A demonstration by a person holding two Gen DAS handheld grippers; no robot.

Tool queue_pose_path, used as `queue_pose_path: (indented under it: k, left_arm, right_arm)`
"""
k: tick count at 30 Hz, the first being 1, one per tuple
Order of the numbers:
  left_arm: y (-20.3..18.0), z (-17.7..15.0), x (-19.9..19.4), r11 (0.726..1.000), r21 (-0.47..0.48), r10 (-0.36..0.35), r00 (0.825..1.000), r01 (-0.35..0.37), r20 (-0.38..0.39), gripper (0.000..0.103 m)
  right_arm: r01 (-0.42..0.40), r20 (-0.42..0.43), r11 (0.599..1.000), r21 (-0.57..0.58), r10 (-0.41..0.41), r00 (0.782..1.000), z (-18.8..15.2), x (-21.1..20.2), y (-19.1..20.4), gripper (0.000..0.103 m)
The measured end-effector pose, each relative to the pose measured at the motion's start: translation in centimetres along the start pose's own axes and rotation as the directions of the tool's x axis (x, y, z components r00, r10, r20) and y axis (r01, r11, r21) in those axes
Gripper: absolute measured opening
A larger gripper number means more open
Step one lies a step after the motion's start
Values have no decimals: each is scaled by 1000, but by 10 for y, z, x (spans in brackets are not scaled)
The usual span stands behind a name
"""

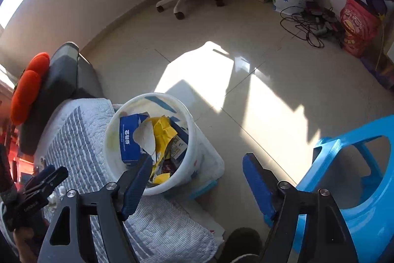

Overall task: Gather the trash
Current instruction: 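Lower the blue box into the white bucket and open the left gripper, then move both grippers back over the quilt toward the remaining trash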

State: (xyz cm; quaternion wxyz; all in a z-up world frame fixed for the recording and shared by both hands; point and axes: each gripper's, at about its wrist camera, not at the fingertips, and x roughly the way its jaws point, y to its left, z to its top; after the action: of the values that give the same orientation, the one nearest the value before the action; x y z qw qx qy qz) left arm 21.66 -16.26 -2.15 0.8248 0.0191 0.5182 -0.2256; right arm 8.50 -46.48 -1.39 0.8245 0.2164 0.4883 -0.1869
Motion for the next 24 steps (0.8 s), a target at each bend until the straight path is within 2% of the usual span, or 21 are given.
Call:
queue_pose_path:
  k: [5, 13, 17, 24]
  left_arm:
    - [35, -17, -21, 999, -24, 31, 999, -31, 10, 102]
    - [97, -49, -55, 996, -70, 58, 998, -56, 23, 102]
    - [132, -67, -70, 990, -125, 69, 997, -64, 35, 102]
    - [192, -98, -93, 968, -196, 160, 987, -158, -5, 102]
  right_arm:
    - [-3, -10, 999, -44, 3, 1000, -6, 2, 33, 78]
    - [-55, -50, 989, -135, 48, 998, -25, 10, 99, 80]
    - [-66, -68, 974, -218, 52, 996, -40, 17, 141, 80]
    - [-96, -127, 929, -356, 54, 990, -72, 37, 212, 81]
